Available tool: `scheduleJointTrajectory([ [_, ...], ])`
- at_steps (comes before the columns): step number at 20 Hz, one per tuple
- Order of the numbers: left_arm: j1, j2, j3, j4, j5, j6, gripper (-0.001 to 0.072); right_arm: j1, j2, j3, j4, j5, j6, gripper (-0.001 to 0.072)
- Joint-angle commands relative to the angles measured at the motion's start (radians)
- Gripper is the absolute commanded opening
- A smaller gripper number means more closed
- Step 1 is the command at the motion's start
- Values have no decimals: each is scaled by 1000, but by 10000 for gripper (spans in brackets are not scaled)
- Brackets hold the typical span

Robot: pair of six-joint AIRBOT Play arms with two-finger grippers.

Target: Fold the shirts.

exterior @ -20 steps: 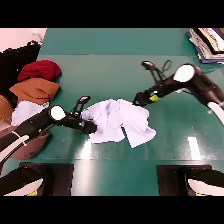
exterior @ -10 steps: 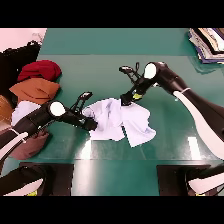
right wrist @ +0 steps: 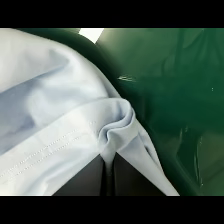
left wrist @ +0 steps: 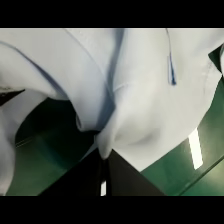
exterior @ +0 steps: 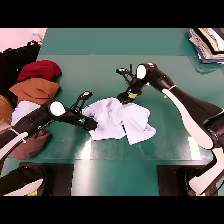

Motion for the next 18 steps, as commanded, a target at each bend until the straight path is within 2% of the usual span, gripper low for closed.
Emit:
scheduleJointTrajectory([
  [1,5,0,8,0,-24,-3,21,-8,-1,5,-9,2,-2,16],
  [6,193,32,156,7,-220,34,21,-100,174,-20,-191,101,-11,15],
  [9,287,81,195,10,-230,35,21,-207,361,-119,-192,135,-34,16],
  [14,290,87,194,12,-244,58,21,-353,588,-344,-176,127,-34,17],
  [15,290,87,194,2,-243,58,21,-370,616,-383,-149,97,-34,18],
  [18,290,87,194,-76,-232,58,21,-386,646,-468,64,-6,-72,19],
])
